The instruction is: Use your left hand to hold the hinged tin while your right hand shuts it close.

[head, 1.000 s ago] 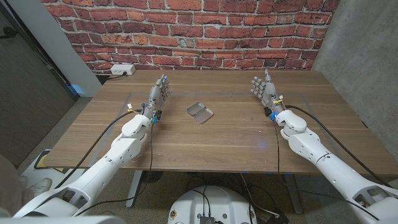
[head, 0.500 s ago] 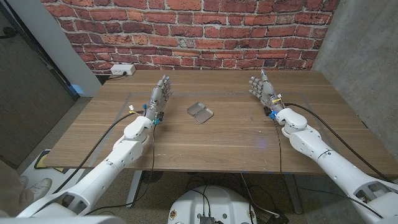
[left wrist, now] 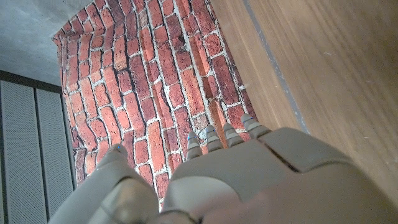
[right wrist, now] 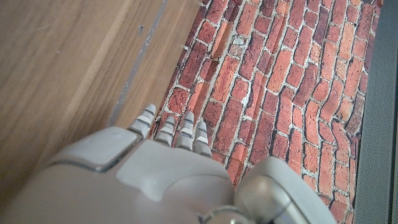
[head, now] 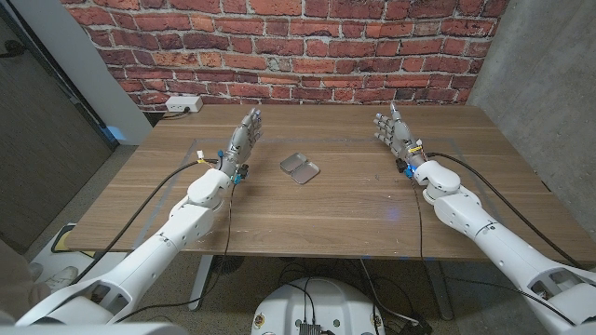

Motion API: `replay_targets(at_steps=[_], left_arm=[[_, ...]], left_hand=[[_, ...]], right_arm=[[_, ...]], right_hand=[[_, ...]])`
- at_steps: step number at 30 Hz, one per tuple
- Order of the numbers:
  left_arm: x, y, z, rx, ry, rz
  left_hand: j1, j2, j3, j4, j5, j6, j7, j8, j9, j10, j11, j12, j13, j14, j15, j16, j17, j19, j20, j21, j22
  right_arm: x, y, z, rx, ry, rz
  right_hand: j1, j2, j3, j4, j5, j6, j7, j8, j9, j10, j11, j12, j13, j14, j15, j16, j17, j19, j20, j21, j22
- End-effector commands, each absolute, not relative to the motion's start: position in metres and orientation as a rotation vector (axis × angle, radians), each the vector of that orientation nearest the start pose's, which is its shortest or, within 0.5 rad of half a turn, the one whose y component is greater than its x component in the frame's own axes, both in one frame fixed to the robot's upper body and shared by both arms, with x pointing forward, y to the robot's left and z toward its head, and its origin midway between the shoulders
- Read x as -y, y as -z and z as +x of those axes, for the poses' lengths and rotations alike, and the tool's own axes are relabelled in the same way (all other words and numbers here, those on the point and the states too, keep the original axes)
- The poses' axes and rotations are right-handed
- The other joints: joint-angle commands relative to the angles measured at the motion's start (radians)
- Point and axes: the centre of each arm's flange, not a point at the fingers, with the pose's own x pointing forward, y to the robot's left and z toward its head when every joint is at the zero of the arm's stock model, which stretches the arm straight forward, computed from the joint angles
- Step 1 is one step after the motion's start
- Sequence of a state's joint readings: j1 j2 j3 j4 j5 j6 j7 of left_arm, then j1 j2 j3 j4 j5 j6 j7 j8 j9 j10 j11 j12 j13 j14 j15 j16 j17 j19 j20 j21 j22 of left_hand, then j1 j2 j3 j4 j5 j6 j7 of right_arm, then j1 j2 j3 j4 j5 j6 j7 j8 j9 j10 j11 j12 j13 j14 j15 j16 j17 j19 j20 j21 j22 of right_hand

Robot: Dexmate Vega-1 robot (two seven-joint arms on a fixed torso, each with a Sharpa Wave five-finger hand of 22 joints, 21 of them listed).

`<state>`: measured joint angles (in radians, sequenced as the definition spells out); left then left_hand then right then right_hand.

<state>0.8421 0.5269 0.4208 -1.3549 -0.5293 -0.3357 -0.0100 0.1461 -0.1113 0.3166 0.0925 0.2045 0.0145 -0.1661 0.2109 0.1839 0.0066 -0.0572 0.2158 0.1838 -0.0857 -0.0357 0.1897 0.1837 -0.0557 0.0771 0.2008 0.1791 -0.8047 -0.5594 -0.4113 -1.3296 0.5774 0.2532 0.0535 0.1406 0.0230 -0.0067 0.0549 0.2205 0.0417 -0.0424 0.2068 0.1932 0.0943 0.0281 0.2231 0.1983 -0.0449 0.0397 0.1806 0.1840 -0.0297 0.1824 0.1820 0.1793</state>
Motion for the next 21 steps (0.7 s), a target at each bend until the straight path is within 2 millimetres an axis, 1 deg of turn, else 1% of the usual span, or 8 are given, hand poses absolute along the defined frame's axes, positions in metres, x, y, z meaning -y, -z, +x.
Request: replay_targets(at_steps=[1, 5, 6, 11, 12, 13, 15, 21], left_arm=[[-0.254, 0.007, 0.642, 0.710, 0.212, 0.260], [-0.254, 0.000, 0.644, 0.728, 0.210, 0.303], [-0.254, -0.006, 0.641, 0.748, 0.194, 0.356], [-0.253, -0.014, 0.632, 0.759, 0.132, 0.469], [-0.253, -0.016, 0.631, 0.759, 0.109, 0.499], [-0.253, -0.016, 0.630, 0.761, 0.094, 0.515], [-0.255, -0.016, 0.630, 0.759, 0.087, 0.520], [-0.259, -0.018, 0.627, 0.771, 0.097, 0.560]], left_hand=[[-0.007, -0.014, -0.013, 0.002, 0.005, 0.004, -0.004, -0.001, 0.002, 0.010, -0.007, 0.009, 0.005, -0.024, -0.023, -0.004, 0.003, -0.023, -0.004, -0.003, 0.003], [-0.011, -0.016, -0.017, 0.003, 0.006, 0.004, -0.007, -0.002, 0.002, 0.014, -0.005, 0.009, 0.005, -0.026, -0.026, -0.004, 0.004, -0.024, -0.006, -0.004, 0.003], [-0.013, -0.016, -0.018, 0.004, 0.006, 0.003, -0.008, -0.002, 0.002, 0.012, -0.007, 0.009, 0.005, -0.028, -0.028, -0.005, 0.004, -0.024, -0.006, -0.003, 0.003], [-0.019, -0.019, -0.024, 0.007, 0.008, 0.004, -0.011, -0.004, 0.002, 0.016, -0.011, 0.009, 0.005, -0.028, -0.029, -0.004, 0.004, -0.020, -0.012, -0.001, 0.003], [-0.025, -0.021, -0.029, 0.009, 0.010, 0.005, -0.011, -0.005, 0.002, 0.021, -0.010, 0.010, 0.005, -0.019, -0.032, 0.000, 0.004, -0.003, -0.012, 0.005, 0.003], [-0.030, -0.024, -0.034, 0.011, 0.012, 0.006, -0.012, -0.006, 0.002, 0.034, -0.007, 0.013, 0.005, -0.007, -0.032, 0.004, 0.003, 0.016, -0.010, 0.012, 0.003], [-0.036, -0.027, -0.040, 0.013, 0.014, 0.014, -0.013, -0.004, 0.002, 0.045, -0.007, 0.016, 0.005, 0.000, -0.032, 0.007, 0.003, 0.021, -0.005, 0.012, 0.003], [-0.048, -0.028, -0.049, 0.018, 0.017, 0.026, -0.016, -0.001, 0.002, 0.058, -0.006, 0.019, 0.005, 0.007, -0.040, 0.008, 0.003, 0.026, -0.005, 0.013, 0.003]], right_arm=[[0.287, 0.009, 0.644, 0.594, -0.229, -0.127], [0.286, 0.008, 0.642, 0.609, -0.210, -0.113], [0.285, 0.007, 0.641, 0.616, -0.214, -0.110], [0.284, 0.006, 0.643, 0.627, -0.213, -0.107], [0.284, 0.006, 0.643, 0.631, -0.210, -0.104], [0.284, 0.006, 0.642, 0.636, -0.209, -0.110], [0.283, 0.008, 0.642, 0.633, -0.208, -0.115], [0.286, 0.012, 0.642, 0.626, -0.188, -0.086]], right_hand=[[0.009, -0.006, -0.003, -0.003, -0.003, -0.007, -0.004, 0.000, 0.005, -0.006, -0.004, 0.000, 0.003, -0.014, -0.004, -0.003, 0.003, -0.016, 0.002, -0.005, 0.003], [0.010, -0.008, -0.004, -0.004, -0.004, -0.008, -0.003, -0.001, 0.005, -0.009, -0.006, -0.001, 0.003, -0.018, -0.005, -0.003, 0.003, -0.018, 0.003, -0.004, 0.003], [0.010, -0.009, -0.005, -0.004, -0.005, -0.009, -0.004, -0.001, 0.005, -0.010, -0.006, -0.001, 0.003, -0.018, -0.006, -0.003, 0.003, -0.018, 0.003, -0.004, 0.003], [0.012, -0.011, -0.006, -0.006, -0.006, -0.013, -0.004, -0.002, 0.006, -0.015, -0.008, -0.003, 0.003, -0.024, -0.008, -0.004, 0.003, -0.021, 0.003, -0.003, 0.003], [0.012, -0.012, -0.006, -0.007, -0.006, -0.014, -0.004, -0.003, 0.006, -0.016, -0.007, -0.003, 0.003, -0.026, -0.008, -0.004, 0.003, -0.022, 0.004, -0.003, 0.002], [0.013, -0.012, -0.006, -0.007, -0.006, -0.014, -0.003, -0.003, 0.006, -0.016, -0.008, -0.003, 0.003, -0.027, -0.008, -0.004, 0.003, -0.021, 0.004, -0.002, 0.002], [0.013, -0.012, -0.006, -0.007, -0.007, -0.014, -0.003, -0.003, 0.006, -0.017, -0.007, -0.003, 0.003, -0.027, -0.008, -0.004, 0.003, -0.022, 0.004, -0.002, 0.002], [0.013, -0.014, -0.007, -0.008, -0.008, -0.014, -0.002, -0.002, 0.006, -0.015, -0.002, -0.001, 0.004, -0.028, -0.003, -0.002, 0.003, -0.021, 0.004, 0.000, 0.002]])
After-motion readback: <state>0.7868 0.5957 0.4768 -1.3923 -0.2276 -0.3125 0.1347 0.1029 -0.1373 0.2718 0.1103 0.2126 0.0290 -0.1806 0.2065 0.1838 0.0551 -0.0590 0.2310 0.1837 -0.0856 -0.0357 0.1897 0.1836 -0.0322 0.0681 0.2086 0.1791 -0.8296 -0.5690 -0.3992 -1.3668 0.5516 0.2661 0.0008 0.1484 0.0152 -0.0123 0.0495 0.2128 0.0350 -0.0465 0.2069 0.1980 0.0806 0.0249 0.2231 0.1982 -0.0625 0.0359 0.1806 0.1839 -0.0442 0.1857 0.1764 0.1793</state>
